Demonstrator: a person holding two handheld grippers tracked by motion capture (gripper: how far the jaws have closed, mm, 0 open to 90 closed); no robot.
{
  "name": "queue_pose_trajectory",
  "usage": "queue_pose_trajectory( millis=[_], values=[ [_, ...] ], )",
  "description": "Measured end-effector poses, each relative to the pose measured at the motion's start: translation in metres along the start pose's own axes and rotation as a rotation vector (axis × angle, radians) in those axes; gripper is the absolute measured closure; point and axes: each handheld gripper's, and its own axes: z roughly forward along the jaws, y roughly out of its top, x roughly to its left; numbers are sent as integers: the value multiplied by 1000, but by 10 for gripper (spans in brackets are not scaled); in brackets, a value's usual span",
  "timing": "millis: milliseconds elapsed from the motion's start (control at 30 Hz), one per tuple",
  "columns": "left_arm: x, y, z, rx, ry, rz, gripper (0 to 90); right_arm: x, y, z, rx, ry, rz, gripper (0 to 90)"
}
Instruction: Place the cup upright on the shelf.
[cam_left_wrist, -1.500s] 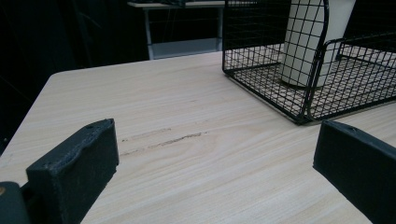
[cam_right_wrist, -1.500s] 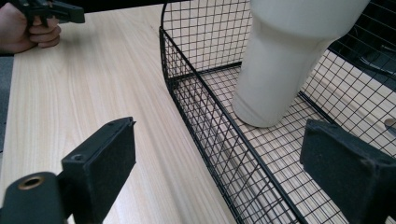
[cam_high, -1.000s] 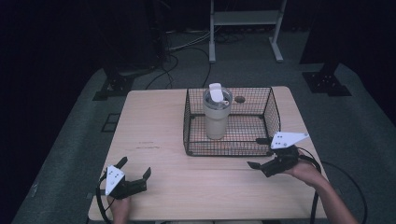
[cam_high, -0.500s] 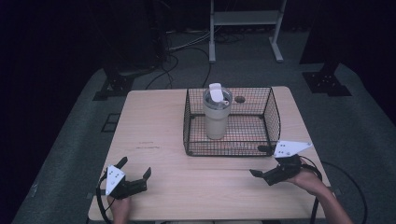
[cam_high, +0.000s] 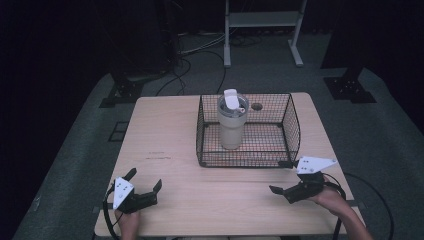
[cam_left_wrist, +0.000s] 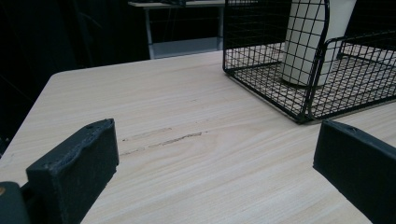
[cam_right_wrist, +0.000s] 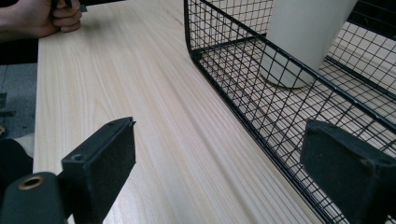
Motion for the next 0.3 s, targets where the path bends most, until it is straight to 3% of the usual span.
queue_pose_trajectory(
  millis=[200,300],
  values=[
    [0,0,0,2,2,-1,0,0,-12,-2,-10,-30,22,98],
    [0,0,0,2,4,-1,0,2,-19,-5,-30,-37,56,98]
  ],
)
